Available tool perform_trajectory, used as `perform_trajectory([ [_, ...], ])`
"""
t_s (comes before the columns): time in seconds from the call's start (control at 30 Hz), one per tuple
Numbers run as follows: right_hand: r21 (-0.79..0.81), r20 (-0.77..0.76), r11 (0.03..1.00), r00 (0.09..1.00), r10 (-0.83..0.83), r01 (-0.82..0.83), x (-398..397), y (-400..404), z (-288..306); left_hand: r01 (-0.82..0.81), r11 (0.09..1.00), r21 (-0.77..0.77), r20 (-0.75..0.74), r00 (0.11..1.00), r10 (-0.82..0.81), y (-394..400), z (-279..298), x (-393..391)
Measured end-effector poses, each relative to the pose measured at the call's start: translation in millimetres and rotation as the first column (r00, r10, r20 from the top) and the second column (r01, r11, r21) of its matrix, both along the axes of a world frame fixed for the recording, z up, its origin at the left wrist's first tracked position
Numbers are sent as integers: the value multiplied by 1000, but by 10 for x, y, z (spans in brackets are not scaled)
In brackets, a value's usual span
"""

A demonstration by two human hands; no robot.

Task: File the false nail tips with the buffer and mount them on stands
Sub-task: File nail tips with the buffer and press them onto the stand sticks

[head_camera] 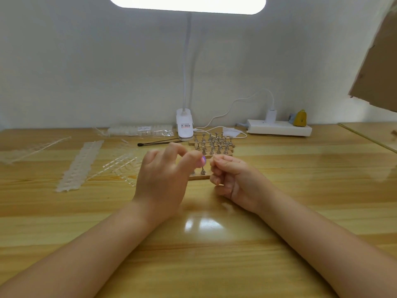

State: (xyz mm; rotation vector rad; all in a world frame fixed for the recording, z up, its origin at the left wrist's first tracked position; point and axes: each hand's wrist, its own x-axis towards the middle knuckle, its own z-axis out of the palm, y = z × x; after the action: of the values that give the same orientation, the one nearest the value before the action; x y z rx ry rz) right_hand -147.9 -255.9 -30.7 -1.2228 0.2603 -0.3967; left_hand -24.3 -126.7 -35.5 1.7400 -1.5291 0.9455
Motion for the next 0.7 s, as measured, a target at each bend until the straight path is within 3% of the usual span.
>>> perform_trajectory([
  [0.13,53,2,997,998,-58,58,19,-6,-6,-8,997,74,1,1000,8,40,36,48],
  [0.27,89,21,986,990,-141,139,41,-10,-27,31,962,271,71,996,-52,49,-8,-12],
  [0.33,59,25,986,987,-156,154,37,-11,-32,30,952,306,-25,999,-24,51,-17,-1],
  [0.47,-85,0,987,991,-137,136,38,-1,-53,174,978,118,-334,934,-126,29,22,-7],
  [0.6,-204,-14,977,997,-75,70,54,35,-67,308,951,8,-437,857,-274,5,20,-75],
  [0.7,-237,-10,971,999,-34,31,44,41,-57,323,946,-25,-472,830,-296,-11,11,-90],
])
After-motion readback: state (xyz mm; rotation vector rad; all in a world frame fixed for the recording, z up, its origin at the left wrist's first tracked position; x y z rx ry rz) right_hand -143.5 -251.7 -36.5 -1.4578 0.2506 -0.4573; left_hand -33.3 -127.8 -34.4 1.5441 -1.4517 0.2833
